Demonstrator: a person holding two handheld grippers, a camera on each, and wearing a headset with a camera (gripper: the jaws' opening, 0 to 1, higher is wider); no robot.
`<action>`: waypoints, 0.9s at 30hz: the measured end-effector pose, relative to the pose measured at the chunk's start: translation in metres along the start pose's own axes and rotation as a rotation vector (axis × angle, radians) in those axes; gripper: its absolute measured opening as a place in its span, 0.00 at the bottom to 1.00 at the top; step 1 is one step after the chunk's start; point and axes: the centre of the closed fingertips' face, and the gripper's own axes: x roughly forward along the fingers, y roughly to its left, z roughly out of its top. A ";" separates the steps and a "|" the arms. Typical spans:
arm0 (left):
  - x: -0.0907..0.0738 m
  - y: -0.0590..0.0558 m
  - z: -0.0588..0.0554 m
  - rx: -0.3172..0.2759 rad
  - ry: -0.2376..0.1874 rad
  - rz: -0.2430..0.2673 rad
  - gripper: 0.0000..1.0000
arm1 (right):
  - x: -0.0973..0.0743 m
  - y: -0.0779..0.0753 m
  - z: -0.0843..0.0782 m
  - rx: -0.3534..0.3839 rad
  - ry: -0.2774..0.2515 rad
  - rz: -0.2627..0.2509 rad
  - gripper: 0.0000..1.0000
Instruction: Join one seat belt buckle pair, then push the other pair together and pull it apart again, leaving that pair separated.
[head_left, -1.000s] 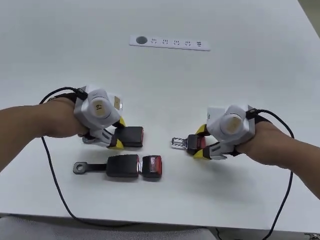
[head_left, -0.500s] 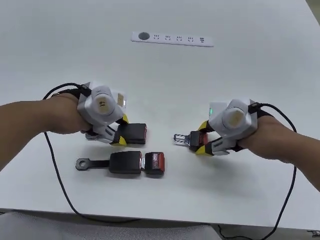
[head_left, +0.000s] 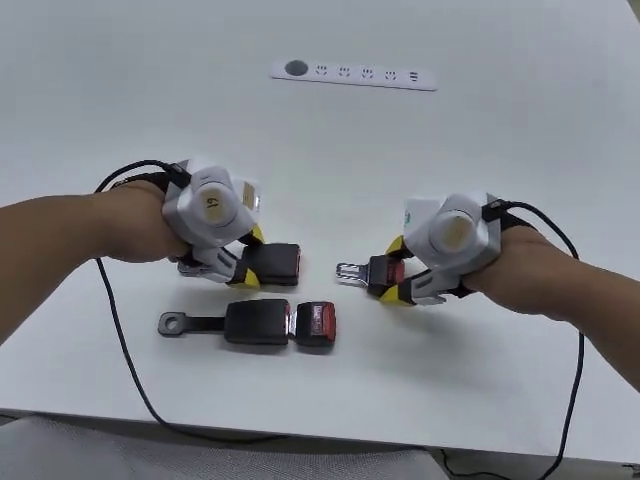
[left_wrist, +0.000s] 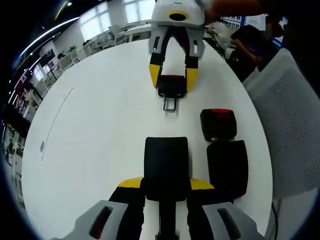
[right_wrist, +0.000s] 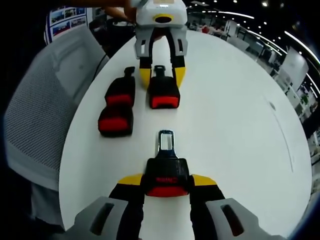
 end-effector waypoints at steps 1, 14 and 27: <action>0.000 0.000 0.000 0.000 0.001 -0.001 0.33 | 0.002 -0.001 0.001 -0.002 -0.001 0.001 0.32; 0.000 -0.001 0.001 -0.005 0.006 -0.002 0.33 | 0.019 -0.001 0.030 -0.030 -0.014 0.016 0.32; 0.001 0.001 -0.001 -0.011 0.006 -0.007 0.33 | 0.026 -0.004 0.039 -0.050 -0.001 0.026 0.32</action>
